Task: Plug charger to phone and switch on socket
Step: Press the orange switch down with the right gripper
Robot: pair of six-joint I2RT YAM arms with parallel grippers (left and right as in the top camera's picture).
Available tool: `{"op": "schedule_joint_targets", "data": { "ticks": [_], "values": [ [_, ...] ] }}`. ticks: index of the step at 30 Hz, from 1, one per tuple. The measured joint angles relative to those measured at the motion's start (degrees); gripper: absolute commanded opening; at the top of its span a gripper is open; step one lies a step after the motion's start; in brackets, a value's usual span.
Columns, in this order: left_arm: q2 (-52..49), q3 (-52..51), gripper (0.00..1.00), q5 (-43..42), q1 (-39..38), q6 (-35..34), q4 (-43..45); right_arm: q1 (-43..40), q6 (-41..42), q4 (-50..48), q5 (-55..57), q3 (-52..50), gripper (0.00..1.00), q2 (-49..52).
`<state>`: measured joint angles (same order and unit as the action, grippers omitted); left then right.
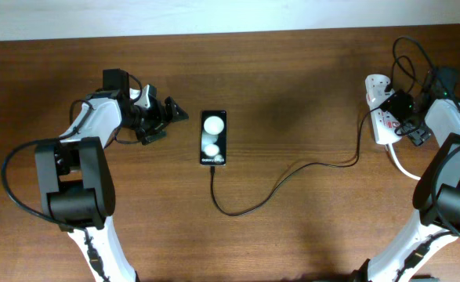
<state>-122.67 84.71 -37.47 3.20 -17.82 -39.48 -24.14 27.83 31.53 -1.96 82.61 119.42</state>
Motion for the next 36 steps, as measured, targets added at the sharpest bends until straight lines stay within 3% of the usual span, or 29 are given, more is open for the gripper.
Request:
{"op": "schedule_joint_targets", "data": {
  "ticks": [3, 8, 10, 15, 36],
  "values": [
    [0.0, 0.0, 0.99, 0.0, 0.0, 0.0, 0.0, 0.0, -0.2, 1.4, 0.1, 0.2, 0.99, -0.1],
    [0.0, 0.0, 0.99, 0.0, 0.0, 0.0, 0.0, -2.3, -6.0, 19.3, -0.6, 5.5, 0.99, 0.2],
    [0.0, 0.0, 0.99, 0.0, 0.0, 0.0, 0.0, -4.0, -8.2, 22.0, -0.5, 7.2, 0.99, 0.9],
    [0.0, 0.0, 0.99, 0.0, 0.0, 0.0, 0.0, -3.6, -13.1, 22.0, -0.8, 7.3, 0.99, 1.0],
    [0.0, 0.0, 0.99, 0.0, 0.0, 0.0, 0.0, -3.6, -14.1, 21.3, -1.0, 7.3, 0.99, 1.1]
  ]
}}
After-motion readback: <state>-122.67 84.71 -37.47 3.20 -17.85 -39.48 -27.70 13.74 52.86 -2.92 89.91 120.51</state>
